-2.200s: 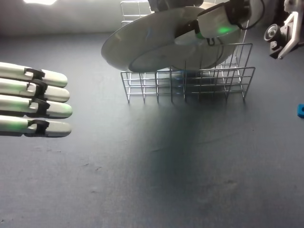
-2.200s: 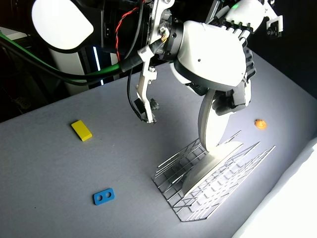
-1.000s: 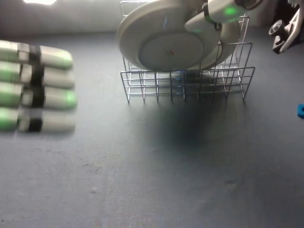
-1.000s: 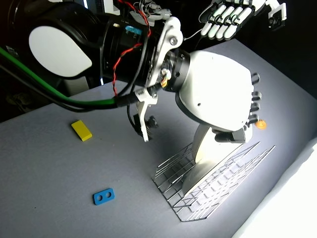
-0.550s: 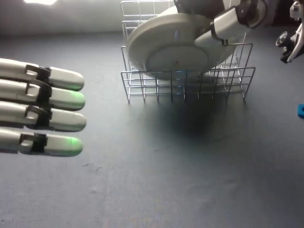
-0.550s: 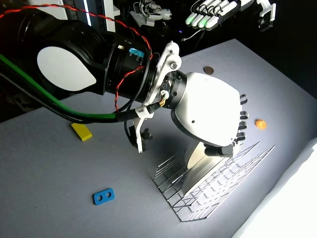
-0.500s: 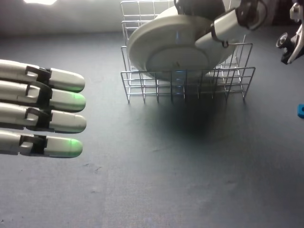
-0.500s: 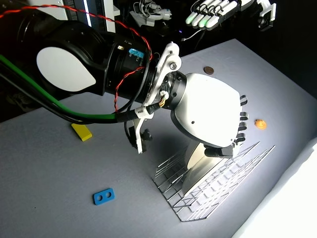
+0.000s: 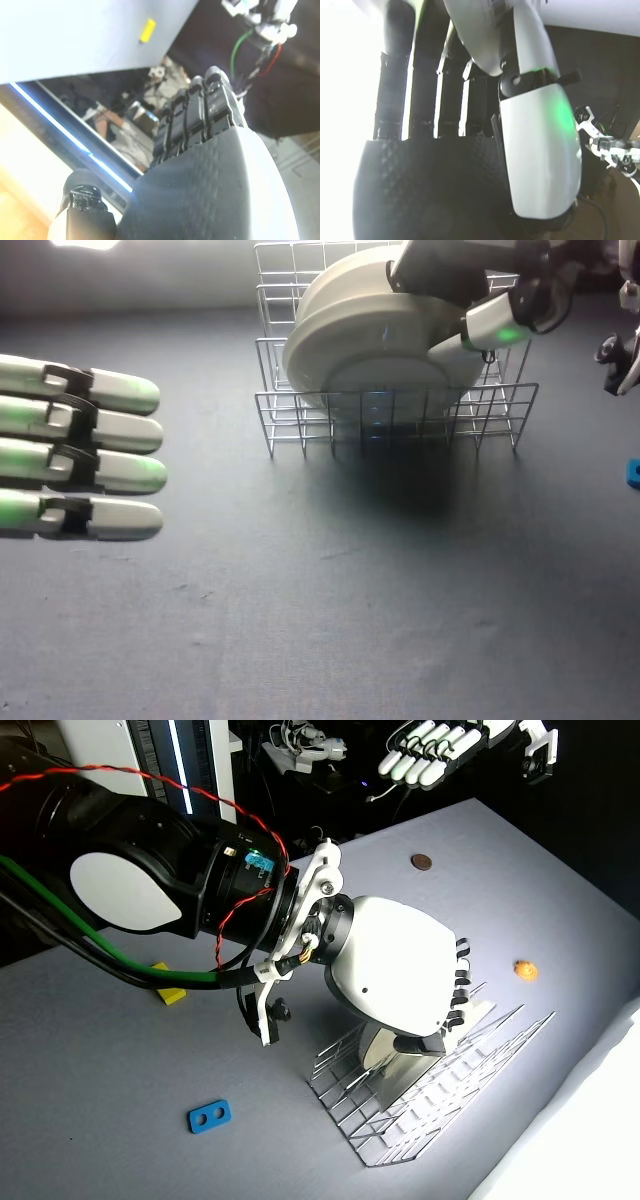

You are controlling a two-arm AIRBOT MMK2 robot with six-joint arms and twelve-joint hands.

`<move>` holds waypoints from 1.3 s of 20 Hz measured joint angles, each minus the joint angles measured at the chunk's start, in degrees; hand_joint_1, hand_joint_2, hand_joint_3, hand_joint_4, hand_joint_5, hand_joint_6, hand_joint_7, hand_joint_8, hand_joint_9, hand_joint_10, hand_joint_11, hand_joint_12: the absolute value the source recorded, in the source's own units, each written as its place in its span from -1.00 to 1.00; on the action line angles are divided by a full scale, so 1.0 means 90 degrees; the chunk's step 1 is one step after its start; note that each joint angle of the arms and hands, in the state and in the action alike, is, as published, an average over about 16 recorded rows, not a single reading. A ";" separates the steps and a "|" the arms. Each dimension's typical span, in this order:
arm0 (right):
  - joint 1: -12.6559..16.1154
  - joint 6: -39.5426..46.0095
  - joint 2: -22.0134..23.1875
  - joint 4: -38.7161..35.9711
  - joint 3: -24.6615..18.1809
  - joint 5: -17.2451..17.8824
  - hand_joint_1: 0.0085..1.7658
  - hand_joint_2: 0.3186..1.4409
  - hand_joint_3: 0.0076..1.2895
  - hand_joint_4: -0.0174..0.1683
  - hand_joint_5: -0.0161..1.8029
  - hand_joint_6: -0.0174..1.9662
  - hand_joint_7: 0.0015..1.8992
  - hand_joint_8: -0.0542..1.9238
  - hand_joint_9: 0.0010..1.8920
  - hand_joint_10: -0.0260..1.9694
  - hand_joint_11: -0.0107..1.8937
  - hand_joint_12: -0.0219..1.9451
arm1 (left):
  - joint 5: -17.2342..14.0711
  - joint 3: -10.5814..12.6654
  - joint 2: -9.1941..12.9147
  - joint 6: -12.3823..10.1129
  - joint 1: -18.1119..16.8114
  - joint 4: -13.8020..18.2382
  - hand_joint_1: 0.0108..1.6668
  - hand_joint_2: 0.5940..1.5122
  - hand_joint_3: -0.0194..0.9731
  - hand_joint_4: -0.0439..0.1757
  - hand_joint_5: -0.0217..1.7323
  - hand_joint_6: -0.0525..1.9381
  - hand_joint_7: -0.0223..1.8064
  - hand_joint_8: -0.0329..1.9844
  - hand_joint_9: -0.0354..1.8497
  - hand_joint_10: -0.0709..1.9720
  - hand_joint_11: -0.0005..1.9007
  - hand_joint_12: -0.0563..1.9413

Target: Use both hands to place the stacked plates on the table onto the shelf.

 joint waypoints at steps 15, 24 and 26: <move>0.0490 -0.0350 0.0842 0.0036 -0.0789 0.0048 -0.32 0.43 -0.99 -0.84 -0.26 -0.87 -0.17 -0.84 -0.27 -0.65 -0.68 0.34 | 0.0028 -0.0019 0.0014 0.0099 -0.0001 0.0082 -0.99 0.13 -0.96 -0.60 -0.72 -0.88 -0.68 -0.84 -0.70 -0.77 -0.84 -0.63; 0.0407 -0.1071 0.2076 0.0033 -0.1882 0.0191 -0.57 0.41 -0.99 -0.73 0.02 -0.25 0.04 -0.15 -0.02 0.07 -0.20 0.61 | -0.0081 0.0004 0.0014 0.0123 -0.0038 0.0124 -0.89 0.31 -0.96 -0.42 -0.11 0.14 -0.04 0.19 -0.07 0.25 -0.19 0.42; 0.0269 -0.1156 0.2343 0.0038 -0.2100 0.0257 -0.57 0.46 -0.99 -0.51 0.11 -0.01 0.13 0.09 0.09 0.29 -0.01 0.69 | -0.0087 0.0002 0.0014 0.0131 -0.0045 0.0130 -0.79 0.37 -0.96 -0.23 0.10 0.38 0.17 0.42 0.14 0.49 0.03 0.66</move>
